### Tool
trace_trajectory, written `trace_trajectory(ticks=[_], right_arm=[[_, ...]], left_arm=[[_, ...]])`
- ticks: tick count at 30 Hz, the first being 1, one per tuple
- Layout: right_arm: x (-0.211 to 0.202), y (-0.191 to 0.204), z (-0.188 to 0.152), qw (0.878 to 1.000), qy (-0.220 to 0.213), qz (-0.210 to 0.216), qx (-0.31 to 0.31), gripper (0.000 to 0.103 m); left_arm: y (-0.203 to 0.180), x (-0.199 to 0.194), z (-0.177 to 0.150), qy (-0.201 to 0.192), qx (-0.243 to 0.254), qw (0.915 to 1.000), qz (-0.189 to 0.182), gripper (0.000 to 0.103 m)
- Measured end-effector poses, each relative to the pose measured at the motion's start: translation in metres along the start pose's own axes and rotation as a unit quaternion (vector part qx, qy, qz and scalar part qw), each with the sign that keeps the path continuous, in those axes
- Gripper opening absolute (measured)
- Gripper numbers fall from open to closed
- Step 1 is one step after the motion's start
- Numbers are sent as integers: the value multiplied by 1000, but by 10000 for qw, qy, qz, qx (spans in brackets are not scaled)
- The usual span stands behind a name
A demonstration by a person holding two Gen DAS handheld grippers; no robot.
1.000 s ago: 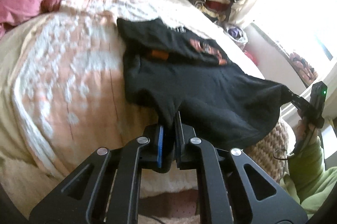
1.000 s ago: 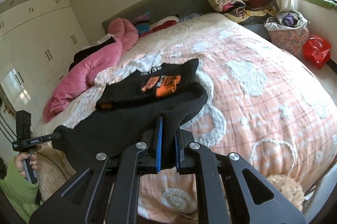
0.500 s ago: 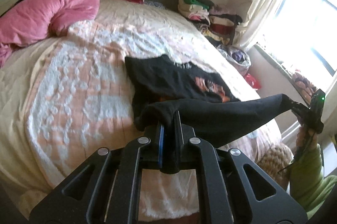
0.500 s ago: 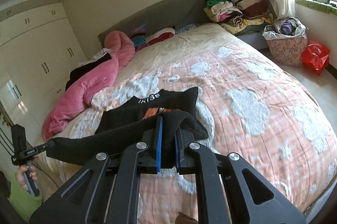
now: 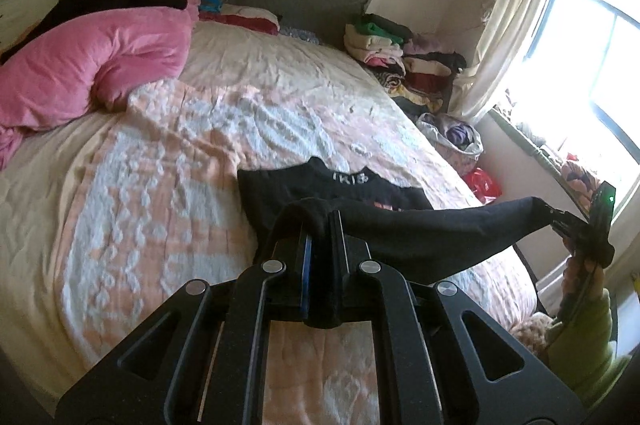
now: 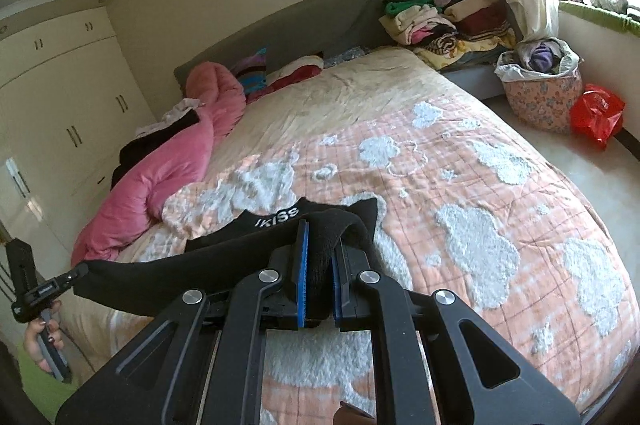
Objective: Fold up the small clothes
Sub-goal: 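Lift the hem with both tools and fold it toward the collar, then lay the folded hem over the collar and open both tools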
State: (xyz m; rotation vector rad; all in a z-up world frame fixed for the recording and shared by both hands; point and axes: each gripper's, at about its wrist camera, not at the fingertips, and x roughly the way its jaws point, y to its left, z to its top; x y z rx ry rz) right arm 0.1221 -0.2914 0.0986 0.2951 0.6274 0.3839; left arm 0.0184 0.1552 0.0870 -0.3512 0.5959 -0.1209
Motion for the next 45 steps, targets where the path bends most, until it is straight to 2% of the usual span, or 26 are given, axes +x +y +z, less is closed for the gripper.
trace_trajectory(ticks=[6, 13, 21, 28, 33, 35, 36, 37, 38, 42, 45], right_arm=[[22, -2, 14, 9999, -71, -106, 51, 8], [73, -7, 31, 9991, 251, -327, -39, 9], [129, -26, 26, 9956, 752, -557, -62, 9], [158, -37, 23, 9924, 1012, -696, -12, 9], [171, -37, 20, 9901, 1117, -841, -100, 9], [176, -37, 17, 9894, 1149, -881, -113, 12], [178, -37, 16, 9890, 1154, -913, -134, 18], [179, -36, 15, 9884, 1123, -1011, -180, 31], [180, -36, 14, 9875, 1073, -1131, -248, 36], [177, -43, 11, 9880, 976, -1184, -195, 37], [172, -45, 8, 9889, 903, -1160, -223, 37]], left_arm=[[11, 21, 20, -96, -64, 9999, 48, 2], [29, 67, 35, 93, -142, 9994, 311, 2], [38, 114, 42, 416, 1, 9974, 589, 2], [42, 144, 44, 689, 289, 9941, 781, 2], [52, 160, 41, 760, 240, 9937, 792, 3], [57, 164, 38, 788, 159, 9939, 761, 4], [58, 165, 37, 803, 154, 9938, 748, 4], [59, 166, 37, 808, 157, 9939, 734, 4], [59, 165, 37, 800, 152, 9941, 711, 6], [61, 155, 40, 610, 153, 9951, 766, 16], [61, 149, 40, 540, 142, 9957, 740, 18]])
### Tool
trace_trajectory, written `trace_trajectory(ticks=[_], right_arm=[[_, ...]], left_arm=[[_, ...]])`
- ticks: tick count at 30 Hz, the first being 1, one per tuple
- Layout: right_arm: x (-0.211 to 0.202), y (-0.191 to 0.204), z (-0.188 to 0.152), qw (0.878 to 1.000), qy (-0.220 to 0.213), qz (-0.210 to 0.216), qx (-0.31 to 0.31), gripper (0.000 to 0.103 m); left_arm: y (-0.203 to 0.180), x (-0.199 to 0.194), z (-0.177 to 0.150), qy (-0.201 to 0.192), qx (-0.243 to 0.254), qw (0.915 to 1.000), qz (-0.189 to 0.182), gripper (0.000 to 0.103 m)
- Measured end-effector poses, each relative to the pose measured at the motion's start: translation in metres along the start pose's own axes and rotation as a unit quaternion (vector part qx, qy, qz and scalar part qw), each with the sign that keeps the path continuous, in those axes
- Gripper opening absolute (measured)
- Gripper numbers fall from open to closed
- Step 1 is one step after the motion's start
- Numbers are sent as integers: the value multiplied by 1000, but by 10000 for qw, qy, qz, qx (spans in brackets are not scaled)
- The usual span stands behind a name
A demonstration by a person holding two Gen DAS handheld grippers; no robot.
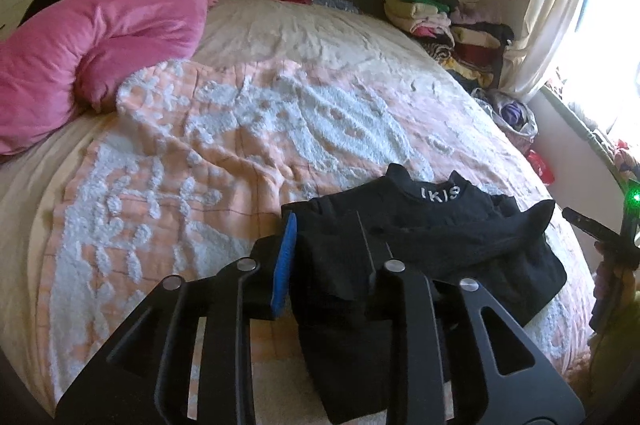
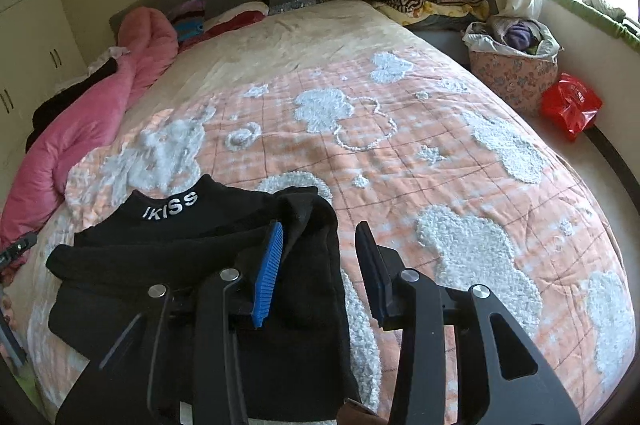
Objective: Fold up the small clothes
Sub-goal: 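Lay the folded hem over the collar and open both tools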
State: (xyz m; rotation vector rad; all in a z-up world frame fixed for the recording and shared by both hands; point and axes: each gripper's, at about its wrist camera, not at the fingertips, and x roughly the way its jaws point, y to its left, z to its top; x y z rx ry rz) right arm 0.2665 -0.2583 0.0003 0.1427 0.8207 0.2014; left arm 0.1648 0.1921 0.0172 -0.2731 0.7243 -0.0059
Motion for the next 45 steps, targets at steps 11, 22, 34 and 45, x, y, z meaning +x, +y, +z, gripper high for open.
trace_trajectory(ticks=[11, 22, 34, 45], right_arm=[[14, 13, -18, 9964, 545, -105, -640, 17], [66, 38, -21, 9891, 1015, -242, -1041, 18], [84, 36, 12, 9962, 702, 78, -515, 18], [84, 13, 24, 9989, 398, -168, -173, 18]], left_arm=[[-45, 28, -43, 991, 791, 9909, -455, 6], [-46, 67, -39, 1017, 1069, 9890, -60, 6], [-15, 66, 3, 372, 366, 9986, 41, 7], [23, 40, 20, -104, -283, 9994, 189, 27]])
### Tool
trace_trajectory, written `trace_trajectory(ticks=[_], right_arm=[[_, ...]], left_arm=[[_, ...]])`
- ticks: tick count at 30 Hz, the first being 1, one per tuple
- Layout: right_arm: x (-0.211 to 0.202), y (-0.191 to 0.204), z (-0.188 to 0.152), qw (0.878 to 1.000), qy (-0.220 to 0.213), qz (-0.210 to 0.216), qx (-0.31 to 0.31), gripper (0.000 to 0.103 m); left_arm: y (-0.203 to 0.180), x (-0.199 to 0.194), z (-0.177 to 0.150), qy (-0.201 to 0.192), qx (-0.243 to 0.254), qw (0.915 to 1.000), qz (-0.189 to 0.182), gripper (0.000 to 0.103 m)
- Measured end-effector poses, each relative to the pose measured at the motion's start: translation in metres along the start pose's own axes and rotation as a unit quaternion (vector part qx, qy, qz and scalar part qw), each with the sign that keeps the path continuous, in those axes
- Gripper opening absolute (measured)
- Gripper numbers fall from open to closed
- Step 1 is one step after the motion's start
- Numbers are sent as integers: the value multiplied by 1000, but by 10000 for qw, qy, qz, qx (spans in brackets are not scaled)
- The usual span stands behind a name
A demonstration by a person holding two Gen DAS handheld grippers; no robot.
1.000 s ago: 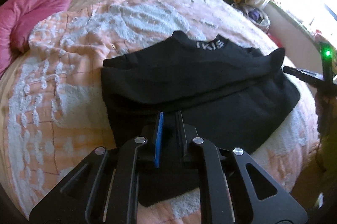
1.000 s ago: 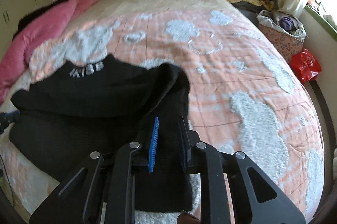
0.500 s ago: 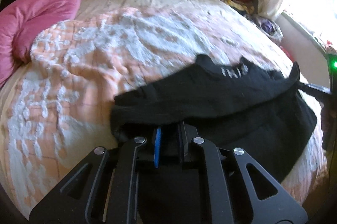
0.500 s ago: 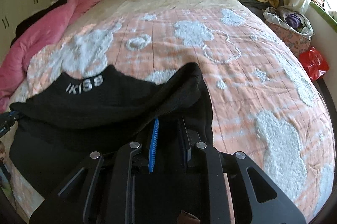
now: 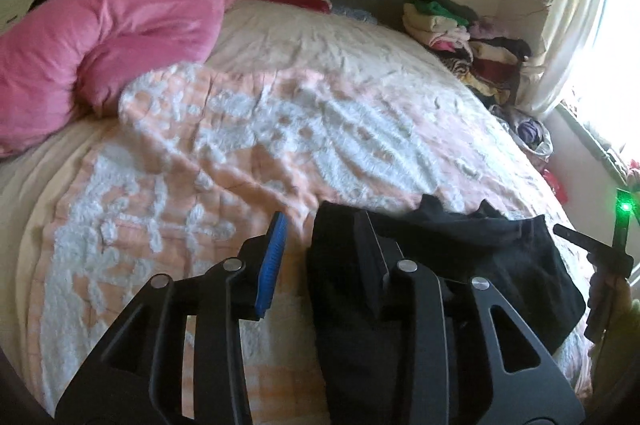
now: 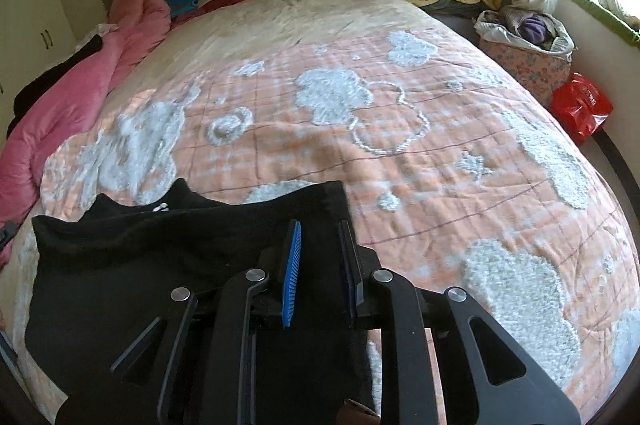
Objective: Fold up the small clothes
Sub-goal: 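Lay the folded hem over the collar and open both tools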
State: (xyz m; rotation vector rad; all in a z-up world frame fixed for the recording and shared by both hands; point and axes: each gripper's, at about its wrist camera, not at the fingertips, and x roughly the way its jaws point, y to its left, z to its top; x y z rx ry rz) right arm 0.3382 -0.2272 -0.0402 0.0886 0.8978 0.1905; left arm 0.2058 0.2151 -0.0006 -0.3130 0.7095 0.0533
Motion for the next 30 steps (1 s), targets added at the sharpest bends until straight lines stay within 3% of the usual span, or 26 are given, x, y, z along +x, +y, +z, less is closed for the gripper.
trace_trajectory(ticks=[2, 4, 10, 11, 12, 13, 14, 15, 21, 24, 30], right_arm=[[0, -1, -2, 10000, 4, 1, -43, 24], [2, -2, -3, 10000, 37, 5, -54, 36], [15, -4, -8, 9997, 229, 14, -36, 37], [17, -4, -9, 9997, 244, 29, -24, 36], [18, -5, -9, 9996, 260, 62, -8, 34], [19, -5, -9, 9996, 264, 107, 9, 19], [18, -6, -10, 9996, 249, 154, 20, 9], [17, -6, -10, 9995, 237, 196, 18, 7], [-11, -9, 1, 9989, -296, 336, 127, 6], [-11, -12, 3, 9988, -397, 214, 167, 6], [13, -15, -9, 9998, -37, 14, 181, 6]], left_arm=[[1, 7, -3, 141, -24, 9999, -20, 28], [-2, 17, -9, 354, 46, 9993, -98, 32], [-14, 40, -27, 705, 197, 9971, -211, 34], [-15, 41, -28, 703, 252, 9971, -168, 29], [-17, 42, -28, 687, 326, 9971, -99, 8], [-18, 41, -28, 616, 429, 9972, 25, 3], [-18, 40, -28, 580, 455, 9973, 37, 3], [-17, 38, -27, 558, 434, 9975, 17, 3], [-20, 8, -13, 2, 553, 9985, 10, 3], [-15, 16, -16, 121, 477, 9987, 110, 3], [-8, 37, -29, 488, 404, 9976, 262, 3]])
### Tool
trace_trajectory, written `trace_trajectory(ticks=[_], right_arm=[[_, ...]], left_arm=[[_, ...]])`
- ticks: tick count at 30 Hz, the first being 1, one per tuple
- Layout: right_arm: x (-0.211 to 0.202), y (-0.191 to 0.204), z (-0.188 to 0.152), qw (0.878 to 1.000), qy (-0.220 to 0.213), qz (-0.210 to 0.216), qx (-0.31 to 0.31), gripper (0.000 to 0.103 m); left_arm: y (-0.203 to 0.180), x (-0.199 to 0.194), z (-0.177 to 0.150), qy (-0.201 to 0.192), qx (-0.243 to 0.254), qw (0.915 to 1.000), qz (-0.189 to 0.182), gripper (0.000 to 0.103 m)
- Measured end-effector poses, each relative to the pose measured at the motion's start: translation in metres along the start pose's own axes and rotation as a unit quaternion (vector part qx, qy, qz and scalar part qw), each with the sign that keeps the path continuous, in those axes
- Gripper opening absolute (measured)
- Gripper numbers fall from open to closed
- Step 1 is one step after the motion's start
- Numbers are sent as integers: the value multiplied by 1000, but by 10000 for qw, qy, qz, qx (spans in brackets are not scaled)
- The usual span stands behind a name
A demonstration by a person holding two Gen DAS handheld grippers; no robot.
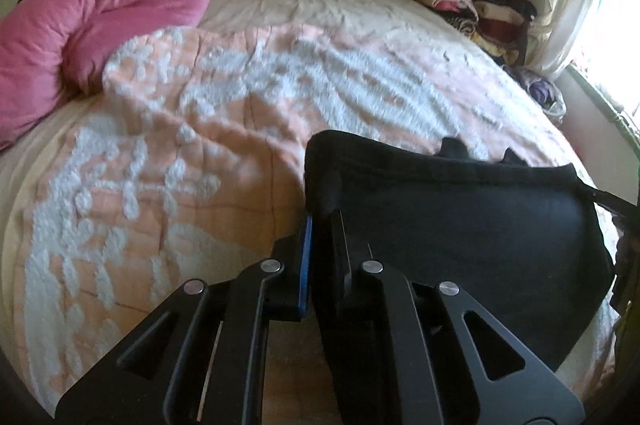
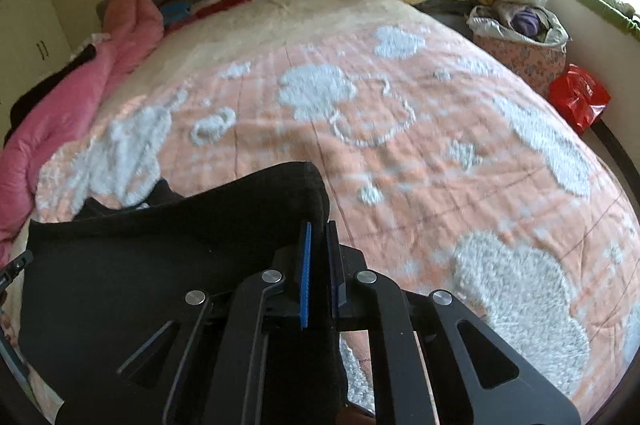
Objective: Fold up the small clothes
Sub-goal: 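Lay the folded hem over the collar and open both tools, then press the folded sweatshirt flat with both open tools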
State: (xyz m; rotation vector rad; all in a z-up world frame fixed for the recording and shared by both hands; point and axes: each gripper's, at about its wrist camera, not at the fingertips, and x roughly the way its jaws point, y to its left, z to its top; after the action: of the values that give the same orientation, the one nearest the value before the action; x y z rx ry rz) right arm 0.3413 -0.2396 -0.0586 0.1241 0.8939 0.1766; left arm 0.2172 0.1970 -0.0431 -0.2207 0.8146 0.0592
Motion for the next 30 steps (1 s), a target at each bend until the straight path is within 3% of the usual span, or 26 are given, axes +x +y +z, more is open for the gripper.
trace_trajectory(ticks=[10, 11, 13, 19, 22, 30], right_arm=[[-3, 2, -7, 9998, 94, -118, -100, 11], [-4, 2, -8, 9998, 110, -107, -88, 14], [-6, 1, -9, 9998, 162, -65, -31, 28], [-19, 0, -15, 9999, 145, -20, 75, 36], [-30, 2, -18, 9999, 79, 32, 89, 48], [-56, 19, -32, 9996, 59, 267, -73, 55]], left_arm=[[-2, -6, -7, 69, 63, 9999, 41, 5], [-2, -7, -7, 73, 58, 9999, 40, 5], [-2, -8, -7, 95, 58, 9999, 50, 5], [-4, -14, -10, 121, 47, 9999, 0, 7], [-5, -19, -11, 106, 28, 9999, -6, 16], [-15, -37, -22, 93, 64, 9999, -103, 36]])
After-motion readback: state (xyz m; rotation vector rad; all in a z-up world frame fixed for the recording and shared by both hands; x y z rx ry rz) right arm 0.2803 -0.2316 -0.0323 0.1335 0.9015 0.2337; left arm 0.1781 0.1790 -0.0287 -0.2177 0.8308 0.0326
